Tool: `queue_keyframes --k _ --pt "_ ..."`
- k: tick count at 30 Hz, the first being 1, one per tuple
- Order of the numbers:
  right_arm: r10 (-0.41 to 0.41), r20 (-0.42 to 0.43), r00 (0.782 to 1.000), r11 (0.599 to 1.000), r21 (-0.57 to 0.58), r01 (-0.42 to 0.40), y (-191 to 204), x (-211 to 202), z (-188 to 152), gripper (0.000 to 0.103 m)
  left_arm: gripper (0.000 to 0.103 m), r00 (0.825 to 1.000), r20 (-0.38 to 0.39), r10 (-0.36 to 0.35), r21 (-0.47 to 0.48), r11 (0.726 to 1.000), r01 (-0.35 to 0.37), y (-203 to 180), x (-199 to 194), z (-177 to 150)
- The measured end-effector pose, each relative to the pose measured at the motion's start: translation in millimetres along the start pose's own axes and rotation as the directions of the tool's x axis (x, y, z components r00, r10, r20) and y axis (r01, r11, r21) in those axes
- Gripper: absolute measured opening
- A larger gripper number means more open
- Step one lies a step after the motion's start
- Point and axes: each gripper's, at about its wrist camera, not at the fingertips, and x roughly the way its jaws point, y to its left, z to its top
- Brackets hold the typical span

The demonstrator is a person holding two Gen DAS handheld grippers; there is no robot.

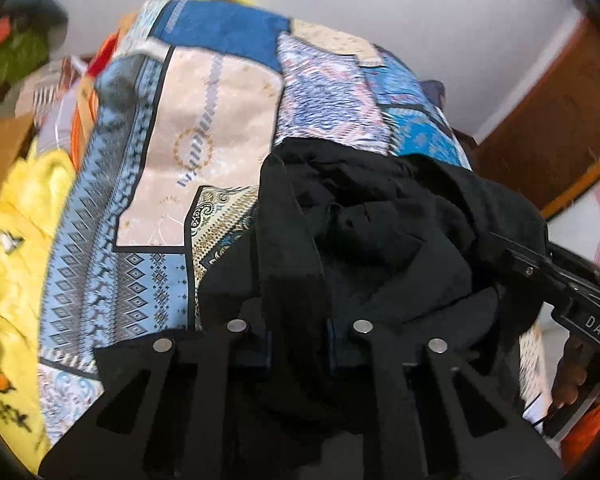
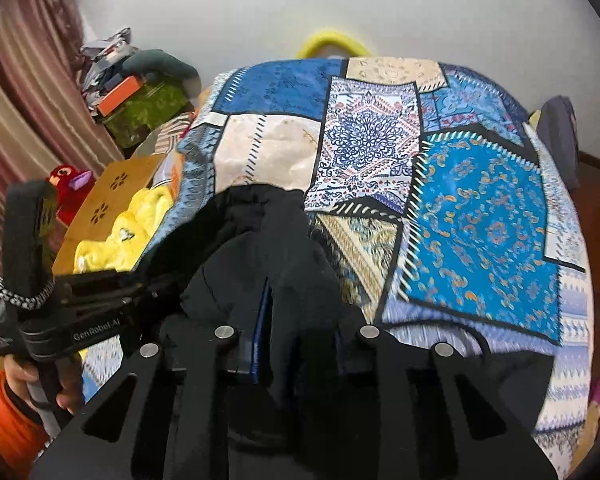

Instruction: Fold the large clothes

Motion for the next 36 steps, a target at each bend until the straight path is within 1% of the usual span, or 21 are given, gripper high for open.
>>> queue_keyframes --k 2,4,5,6,8,11,14,15,16,17,18,20,22,25,28,30,33,35,36 --pt "0.015 0.018 1.0 1.0 -0.001 -0.015 1.9 -15.3 -13.0 0.022 0.017 0.999 0.025 0.025 0.057 0.998 -0.026 -12.5 -15.6 -9.4" --pt "0.002 0.033 0.999 1.0 -0.016 -0.002 5.0 -28.8 -26.2 0.022 0.017 0.996 0.063 0.063 0.143 0.987 -0.071 -32.6 -35.9 -25.3" --pt "-0.004 0.041 0.999 1.0 -0.025 0.005 6.6 -36.1 -33.8 0.022 0.017 0.994 0.075 0.074 0.169 0.982 -0.086 -37.8 -41.6 -30.1" --pt "-0.009 0.047 0.999 0.999 -0.03 0.011 8.1 -43.6 -41.8 0.022 0.017 0.991 0.097 0.094 0.209 0.972 -0.112 -48.0 -51.8 -40.9" --pt "-0.01 0.049 0.999 1.0 -0.028 0.011 8.5 -52.7 -54.6 0.022 0.017 0.988 0.114 0.106 0.237 0.963 -0.131 -57.5 -61.8 -53.6" --pt "-0.016 0.054 0.998 0.999 -0.031 0.017 8.8 -63.7 -74.1 0.022 0.017 0.986 0.118 0.118 0.254 0.956 -0.145 -66.5 -75.1 -77.1" --pt "-0.028 0.03 0.999 0.999 -0.038 0.029 8.9 -65.7 -93.0 0.022 0.018 0.983 0.121 0.14 0.289 0.942 -0.17 -74.0 -82.1 -103.1" --pt "-0.032 0.013 0.999 0.999 -0.035 0.032 8.5 -65.6 -99.1 0.025 0.019 0.983 0.117 0.144 0.297 0.939 -0.173 -75.7 -83.0 -111.7" --pt "-0.038 -0.01 0.999 0.999 -0.028 0.037 7.5 -65.1 -104.9 0.025 0.02 0.984 0.108 0.142 0.298 0.94 -0.168 -76.6 -83.2 -119.8" --pt "-0.039 -0.03 0.999 0.999 -0.022 0.039 6.8 -65.6 -109.9 0.026 0.02 0.987 0.093 0.131 0.294 0.944 -0.153 -76.5 -84.1 -128.1" --pt "-0.042 -0.052 0.998 0.999 -0.014 0.041 5.6 -66.8 -115.5 0.029 0.022 0.99 0.077 0.121 0.285 0.949 -0.138 -75.2 -84.9 -136.0" --pt "-0.042 -0.093 0.995 0.999 0.003 0.043 3.8 -70.8 -125.3 0.031 0.025 0.993 0.05 0.106 0.271 0.956 -0.116 -70.9 -85.8 -149.6" --pt "-0.039 -0.103 0.994 0.999 0.023 0.042 1.6 -78.7 -135.8 0.032 0.029 0.995 0.015 0.098 0.265 0.959 -0.098 -66.4 -87.5 -164.9" --pt "-0.051 -0.102 0.994 0.995 0.076 0.059 -4.6 -90.5 -154.5 0.032 0.033 0.997 -0.007 0.08 0.257 0.963 -0.075 -59.4 -97.2 -183.9" --pt "-0.074 -0.121 0.99 0.992 0.092 0.086 -8.2 -97.4 -166.1 0.032 0.04 0.996 0.005 0.086 0.251 0.964 -0.085 -51.9 -111.7 -197.9" --pt "-0.097 -0.114 0.989 0.989 0.097 0.108 -10.1 -105.0 -168.7 0.032 0.04 0.996 0.018 0.092 0.258 0.962 -0.093 -48.9 -121.4 -204.3" --pt "-0.105 -0.098 0.99 0.988 0.101 0.114 -8.8 -117.9 -166.0 0.032 0.041 0.99 0.063 0.127 0.279 0.95 -0.14 -46.8 -141.9 -211.2" --pt "-0.106 -0.073 0.992 0.989 0.096 0.113 -5.2 -126.7 -161.0 0.032 0.042 0.988 0.087 0.129 0.28 0.948 -0.149 -45.5 -153.5 -210.8" --pt "-0.113 -0.061 0.992 0.989 0.089 0.118 -1.8 -131.0 -160.0 0.032 0.042 0.986 0.109 0.122 0.269 0.952 -0.148 -44.1 -163.2 -208.8"
